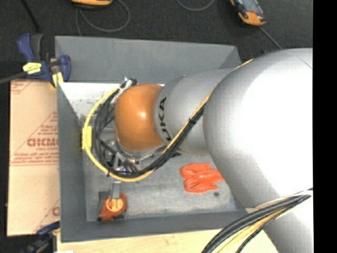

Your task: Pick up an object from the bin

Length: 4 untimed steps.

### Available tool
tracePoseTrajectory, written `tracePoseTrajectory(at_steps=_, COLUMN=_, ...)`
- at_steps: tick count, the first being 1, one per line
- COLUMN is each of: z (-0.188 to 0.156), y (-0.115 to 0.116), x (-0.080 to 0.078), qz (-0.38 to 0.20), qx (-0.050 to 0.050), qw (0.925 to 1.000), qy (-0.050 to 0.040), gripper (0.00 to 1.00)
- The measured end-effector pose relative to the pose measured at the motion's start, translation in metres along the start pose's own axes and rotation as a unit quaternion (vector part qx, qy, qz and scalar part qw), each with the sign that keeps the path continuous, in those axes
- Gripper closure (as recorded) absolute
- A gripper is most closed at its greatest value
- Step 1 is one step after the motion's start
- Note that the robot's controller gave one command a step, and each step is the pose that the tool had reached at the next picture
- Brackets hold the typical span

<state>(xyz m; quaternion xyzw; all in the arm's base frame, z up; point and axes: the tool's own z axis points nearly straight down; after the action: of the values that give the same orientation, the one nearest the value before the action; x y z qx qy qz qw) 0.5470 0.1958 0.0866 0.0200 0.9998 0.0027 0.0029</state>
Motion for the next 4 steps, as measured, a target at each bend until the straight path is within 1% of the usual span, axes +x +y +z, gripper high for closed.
tracePoseTrajectory(at_steps=1, z=0.009, y=-0.021, x=-0.04, qz=0.005, qx=0.0, qw=1.0, qy=-0.0001, gripper=0.0)
tracePoseTrajectory(at_steps=2, z=-0.015, y=-0.02, x=-0.023, qz=-0.033, qx=0.004, qw=0.9995, qy=0.003, gripper=0.0)
tracePoseTrajectory(at_steps=3, z=-0.03, y=-0.043, x=0.003, qz=-0.053, qx=0.001, qw=0.9986, qy=0.0009, gripper=0.0)
tracePoseTrajectory(at_steps=4, z=-0.027, y=-0.059, x=0.007, qz=-0.037, qx=0.002, qw=0.9993, qy=0.0009, gripper=0.0)
